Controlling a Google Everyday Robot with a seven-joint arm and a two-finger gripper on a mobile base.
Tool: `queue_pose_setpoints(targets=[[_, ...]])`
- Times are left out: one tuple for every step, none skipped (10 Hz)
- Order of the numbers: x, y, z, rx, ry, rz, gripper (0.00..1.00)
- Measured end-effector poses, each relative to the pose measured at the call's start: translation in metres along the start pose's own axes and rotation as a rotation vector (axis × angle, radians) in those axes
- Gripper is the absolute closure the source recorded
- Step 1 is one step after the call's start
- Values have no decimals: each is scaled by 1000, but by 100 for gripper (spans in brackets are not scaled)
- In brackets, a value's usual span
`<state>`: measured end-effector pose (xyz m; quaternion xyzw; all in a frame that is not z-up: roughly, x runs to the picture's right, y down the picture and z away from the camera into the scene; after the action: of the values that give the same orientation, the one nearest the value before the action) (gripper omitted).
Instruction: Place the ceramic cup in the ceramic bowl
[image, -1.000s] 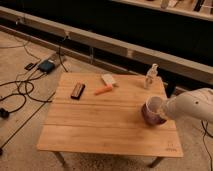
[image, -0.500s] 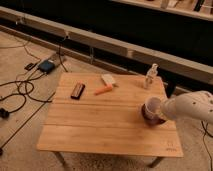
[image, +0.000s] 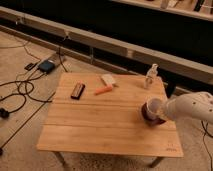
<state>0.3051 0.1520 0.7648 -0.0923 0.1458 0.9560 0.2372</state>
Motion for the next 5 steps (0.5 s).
queue_pose_setpoints(targets=[[1,-2,2,3,4,3,23],[2,-2,3,6,7,5,23],[2,-3,4,9,9,7,23],[3,-3,5,13,10,6,23],[3,-3,4,16,10,4,23]])
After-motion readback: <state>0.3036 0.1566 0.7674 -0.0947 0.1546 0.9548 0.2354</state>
